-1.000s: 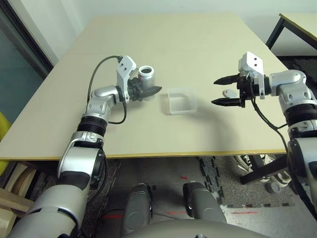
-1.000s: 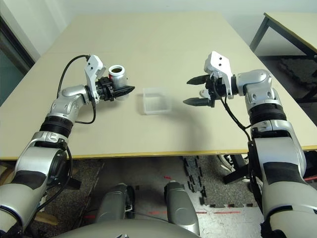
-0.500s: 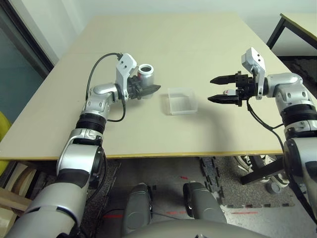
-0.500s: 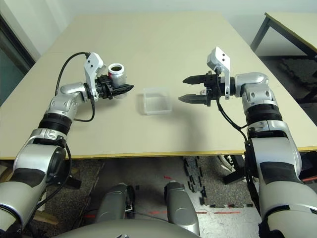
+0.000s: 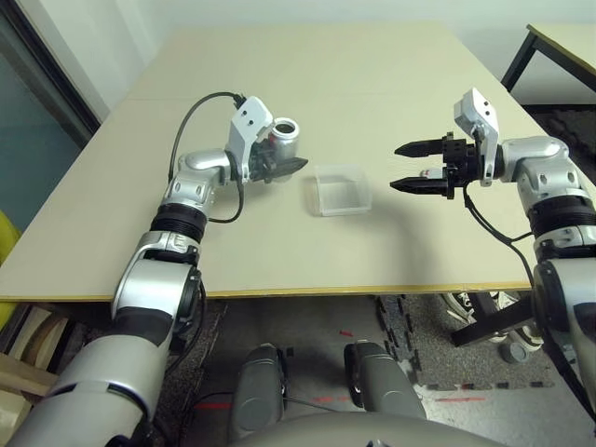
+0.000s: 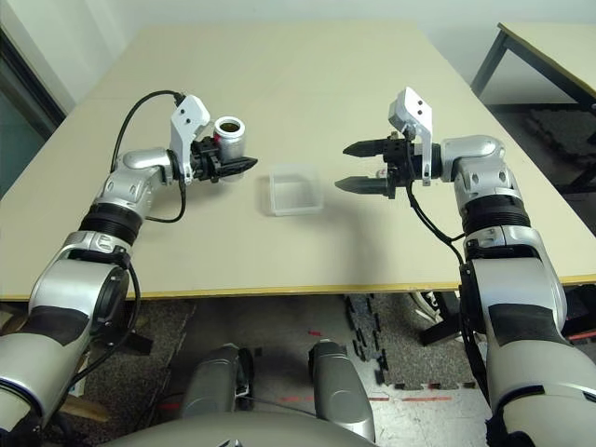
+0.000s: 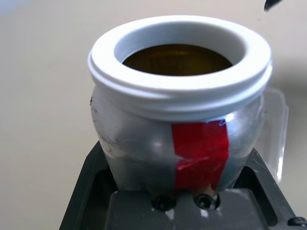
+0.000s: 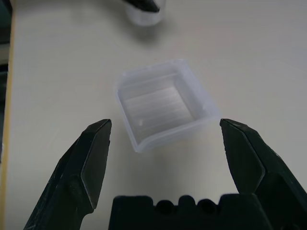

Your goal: Pour the medicine from the bottle into the box.

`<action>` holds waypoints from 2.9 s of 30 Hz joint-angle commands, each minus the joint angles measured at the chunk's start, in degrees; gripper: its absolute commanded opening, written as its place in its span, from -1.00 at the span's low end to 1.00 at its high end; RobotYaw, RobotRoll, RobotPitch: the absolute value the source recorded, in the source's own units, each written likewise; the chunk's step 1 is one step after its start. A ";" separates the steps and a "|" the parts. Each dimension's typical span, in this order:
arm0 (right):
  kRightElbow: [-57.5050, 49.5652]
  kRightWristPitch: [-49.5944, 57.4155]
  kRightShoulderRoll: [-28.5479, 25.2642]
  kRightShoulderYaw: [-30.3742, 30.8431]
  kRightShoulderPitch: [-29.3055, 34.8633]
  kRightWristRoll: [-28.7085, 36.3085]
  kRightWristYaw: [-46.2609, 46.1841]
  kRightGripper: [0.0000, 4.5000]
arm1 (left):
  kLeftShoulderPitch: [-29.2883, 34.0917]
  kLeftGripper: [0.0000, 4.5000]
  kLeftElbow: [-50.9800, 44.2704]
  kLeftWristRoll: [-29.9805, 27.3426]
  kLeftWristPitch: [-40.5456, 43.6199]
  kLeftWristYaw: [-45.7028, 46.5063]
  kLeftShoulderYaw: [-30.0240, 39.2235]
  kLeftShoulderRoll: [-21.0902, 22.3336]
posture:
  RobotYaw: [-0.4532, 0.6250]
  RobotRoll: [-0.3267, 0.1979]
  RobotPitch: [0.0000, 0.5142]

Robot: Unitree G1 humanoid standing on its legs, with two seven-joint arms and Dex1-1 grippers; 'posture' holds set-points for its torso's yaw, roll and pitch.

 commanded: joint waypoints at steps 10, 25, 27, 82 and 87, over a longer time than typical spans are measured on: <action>2.85 -3.99 -0.53 1.38 -0.21 -3.17 -1.43 1.00 | -3.21 0.21 4.82 4.56 -2.74 2.77 -2.71 -0.03 | -0.49 0.25 -0.79; 3.20 -2.92 1.07 0.05 -0.73 -2.00 -2.01 1.00 | -19.53 0.21 12.41 51.38 -20.06 38.26 -39.44 -3.45 | -0.46 0.25 -0.76; 3.44 -2.60 1.52 -0.17 -1.10 -1.79 -2.09 1.00 | -21.73 0.21 14.06 57.59 -22.15 41.50 -45.14 -5.41 | -0.47 0.25 -0.75; 2.89 -0.97 3.23 -0.31 -0.86 0.35 -2.07 1.00 | 0.96 0.21 -4.37 3.12 14.79 19.60 8.80 -4.55 | -0.44 0.25 -0.76; 2.78 -1.06 3.32 -0.18 -0.62 0.15 -1.87 1.00 | 6.25 0.21 -9.01 1.68 15.57 23.48 10.07 -3.33 | -0.43 0.25 -0.74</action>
